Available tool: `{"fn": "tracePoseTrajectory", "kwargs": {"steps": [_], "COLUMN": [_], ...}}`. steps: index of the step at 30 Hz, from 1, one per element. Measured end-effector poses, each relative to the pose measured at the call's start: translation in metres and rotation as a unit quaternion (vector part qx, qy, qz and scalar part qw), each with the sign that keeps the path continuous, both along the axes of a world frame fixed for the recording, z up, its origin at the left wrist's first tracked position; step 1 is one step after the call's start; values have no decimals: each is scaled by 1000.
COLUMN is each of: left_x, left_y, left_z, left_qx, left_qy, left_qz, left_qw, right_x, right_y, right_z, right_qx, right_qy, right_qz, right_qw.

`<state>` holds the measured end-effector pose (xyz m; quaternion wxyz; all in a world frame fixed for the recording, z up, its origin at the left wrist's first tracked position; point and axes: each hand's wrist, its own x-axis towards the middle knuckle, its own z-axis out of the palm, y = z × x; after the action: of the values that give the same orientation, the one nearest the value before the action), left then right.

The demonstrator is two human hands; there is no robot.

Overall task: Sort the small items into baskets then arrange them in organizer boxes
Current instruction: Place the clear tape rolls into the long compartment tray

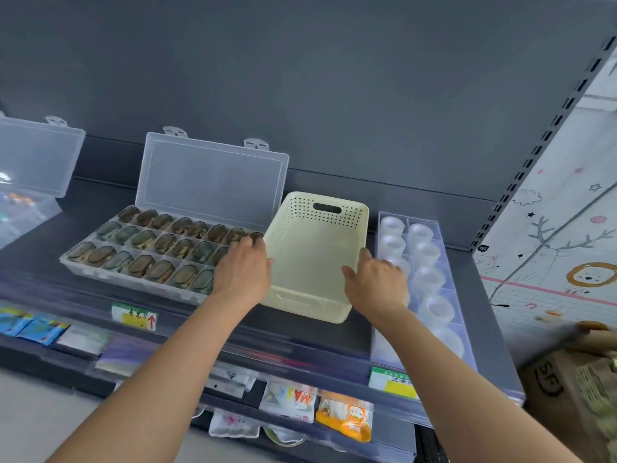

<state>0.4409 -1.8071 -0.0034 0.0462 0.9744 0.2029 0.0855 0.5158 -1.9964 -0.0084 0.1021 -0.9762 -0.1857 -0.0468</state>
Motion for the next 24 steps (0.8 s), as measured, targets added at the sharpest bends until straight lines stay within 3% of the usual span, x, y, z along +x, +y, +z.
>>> {"fn": "tracePoseTrajectory", "kwargs": {"steps": [4,12,18,24], "left_x": [10,3,-25,-81], "left_y": [22,29,19,24], "left_z": [-6,-6,12,26], "left_qx": [-69,-164,-212,-224], "left_qy": [-7,-97,-186,-237], "left_qz": [-5,-54,-70,-13], "left_qw": [998,980,957,945], "right_x": [-2,-12,-30,-56], "right_y": [11,2,-11,4], "right_z": [-2,-7,12,37], "right_qx": [63,167,217,257], "right_qy": [36,8,-56,-77], "right_qz": [-59,-80,-39,56], "right_qw": [996,983,974,962]}}
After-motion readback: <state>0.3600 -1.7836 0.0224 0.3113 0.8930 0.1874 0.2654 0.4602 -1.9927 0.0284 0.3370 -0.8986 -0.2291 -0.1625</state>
